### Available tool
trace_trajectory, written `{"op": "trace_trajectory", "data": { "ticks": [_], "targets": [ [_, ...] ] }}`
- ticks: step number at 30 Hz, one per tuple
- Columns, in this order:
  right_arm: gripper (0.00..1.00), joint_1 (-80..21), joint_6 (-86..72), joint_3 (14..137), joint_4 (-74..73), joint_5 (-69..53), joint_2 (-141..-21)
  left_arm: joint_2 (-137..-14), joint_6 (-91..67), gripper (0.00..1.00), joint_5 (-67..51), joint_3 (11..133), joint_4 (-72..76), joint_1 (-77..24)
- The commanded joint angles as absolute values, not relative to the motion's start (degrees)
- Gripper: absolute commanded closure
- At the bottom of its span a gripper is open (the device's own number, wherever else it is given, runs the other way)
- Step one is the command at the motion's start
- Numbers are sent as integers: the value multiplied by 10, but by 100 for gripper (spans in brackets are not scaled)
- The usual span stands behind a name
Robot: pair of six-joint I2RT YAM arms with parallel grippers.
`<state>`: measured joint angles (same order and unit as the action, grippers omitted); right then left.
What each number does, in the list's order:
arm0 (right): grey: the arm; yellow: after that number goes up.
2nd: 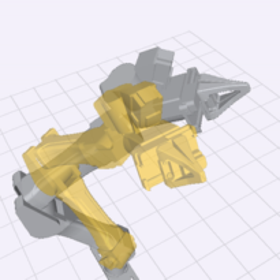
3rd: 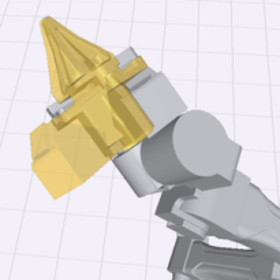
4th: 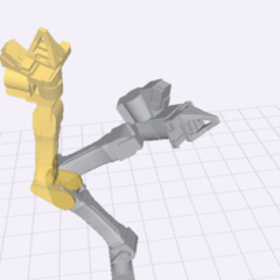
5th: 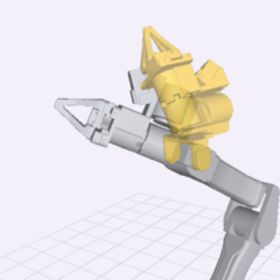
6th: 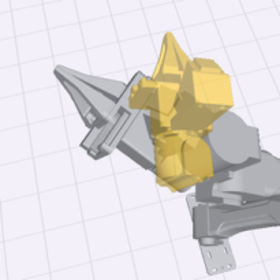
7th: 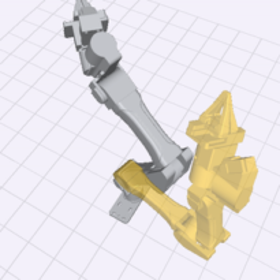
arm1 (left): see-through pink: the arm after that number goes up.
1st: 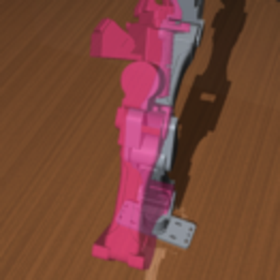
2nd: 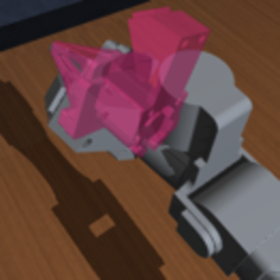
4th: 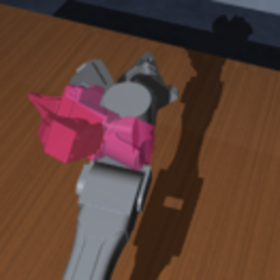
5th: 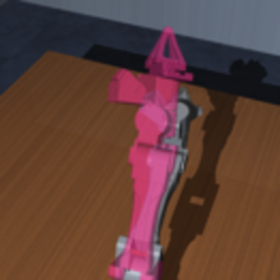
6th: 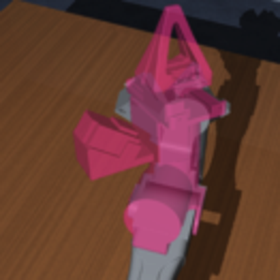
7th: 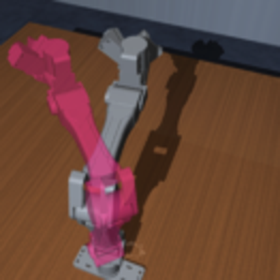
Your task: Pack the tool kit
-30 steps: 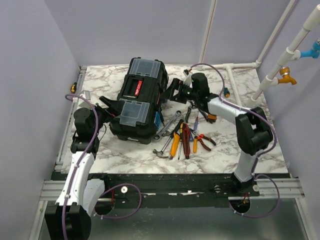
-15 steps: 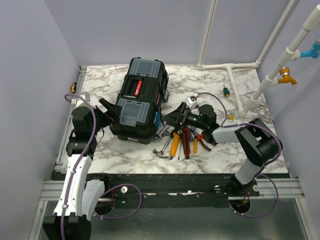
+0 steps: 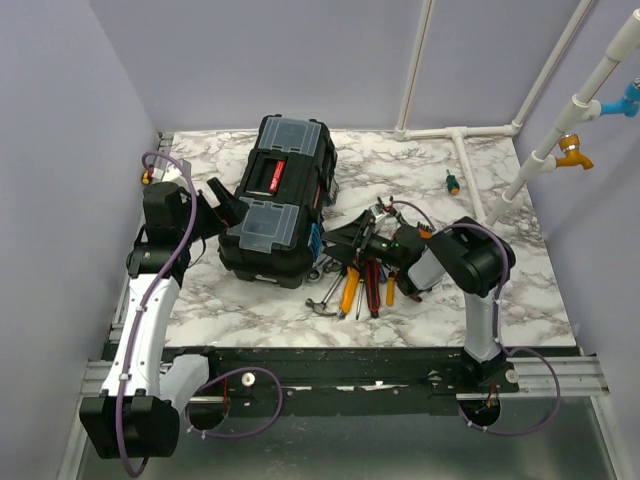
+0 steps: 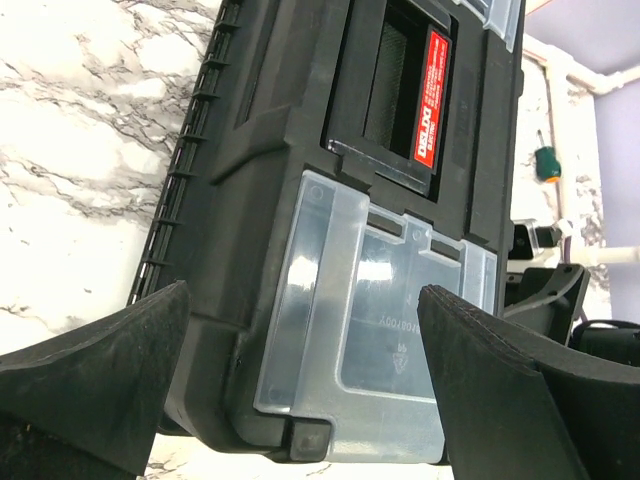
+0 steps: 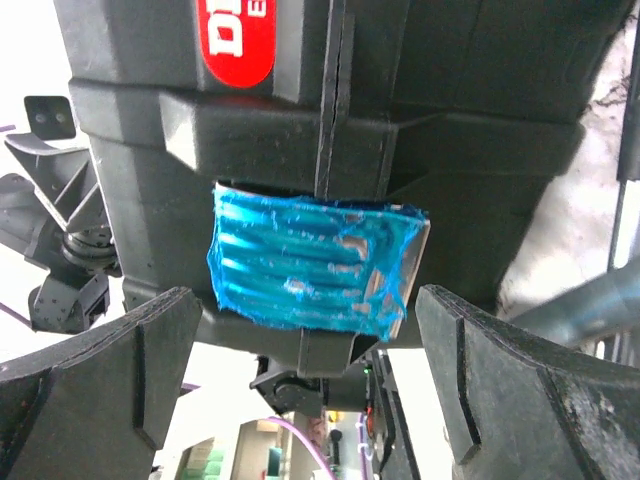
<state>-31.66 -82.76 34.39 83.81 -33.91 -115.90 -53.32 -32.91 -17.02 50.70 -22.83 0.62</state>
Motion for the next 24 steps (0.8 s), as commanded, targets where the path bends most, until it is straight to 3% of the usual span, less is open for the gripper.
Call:
{"op": "trace_trajectory", "data": {
  "ticks": [1,12,14,16,19,24],
  "targets": [
    [0,-330,-876,385,959,-355,-1206,-564,-266,2,-199,548,-272,9],
    [0,-362,-890,446,951,-357,-1232,-671,-251,1,-245,599,-313,12],
    [14,-363,-883,445,922,-357,-1226,-675,-254,2,-252,586,-302,13],
    [43,-363,-881,443,910,-358,-1224,-679,-254,1,-262,572,-289,12],
    [71,-362,-892,444,919,-358,-1231,-691,-254,2,-290,562,-282,12],
    [89,-363,-897,455,907,-363,-1237,-715,-252,3,-342,563,-281,12]
  ]
}}
